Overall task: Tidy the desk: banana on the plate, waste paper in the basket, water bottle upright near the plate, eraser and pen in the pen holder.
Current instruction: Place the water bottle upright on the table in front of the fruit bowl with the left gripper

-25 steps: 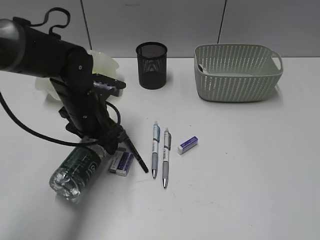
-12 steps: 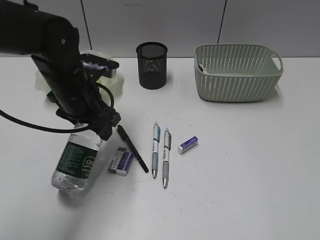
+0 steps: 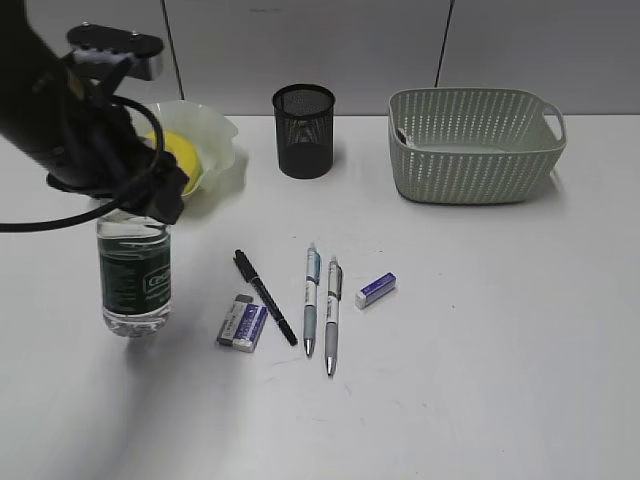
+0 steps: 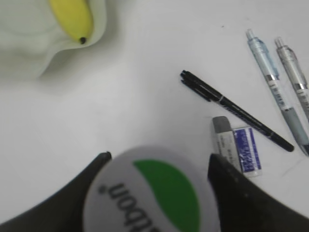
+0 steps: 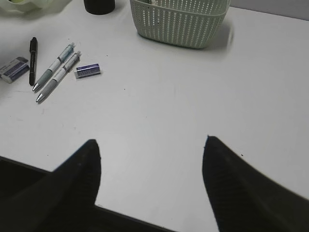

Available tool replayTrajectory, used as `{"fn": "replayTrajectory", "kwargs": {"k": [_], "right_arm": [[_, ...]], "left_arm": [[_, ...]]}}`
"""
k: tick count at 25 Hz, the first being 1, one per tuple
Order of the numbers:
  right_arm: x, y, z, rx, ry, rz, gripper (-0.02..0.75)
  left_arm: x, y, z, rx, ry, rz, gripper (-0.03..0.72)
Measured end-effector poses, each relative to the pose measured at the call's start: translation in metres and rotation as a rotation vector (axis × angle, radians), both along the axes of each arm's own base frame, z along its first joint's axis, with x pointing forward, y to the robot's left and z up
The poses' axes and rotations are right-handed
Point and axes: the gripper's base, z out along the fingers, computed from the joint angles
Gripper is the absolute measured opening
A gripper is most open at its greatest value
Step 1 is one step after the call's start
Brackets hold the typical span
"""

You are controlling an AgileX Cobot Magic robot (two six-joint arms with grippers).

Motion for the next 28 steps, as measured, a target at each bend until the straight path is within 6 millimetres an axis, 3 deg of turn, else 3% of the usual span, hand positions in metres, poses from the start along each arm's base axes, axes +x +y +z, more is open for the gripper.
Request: {"fn": "replayTrajectory", "kwargs": {"k": [5,14,23,28], "right_arm": [[0.0,0.0,0.0,0.0,0.0,0.0,0.523],[0.0,0.0,0.0,0.0,0.0,0.0,0.523],[0.0,0.0,0.0,0.0,0.0,0.0,0.522],[0.0,0.0,0.0,0.0,0.0,0.0,0.522]], "left_arm": [[-0.017,0.026,-0.01,-0.072,-0.153,0.046,0.443],[-0.014,0.025,-0.013,-0.178,-0.408,0.022,0.443],[-0.002,0.02,-0.05,-0.101,-0.353,-0.042,0.443],[0.0,0.019,-0.052,-0.104,-0.363,-0.047,0.443]]}}
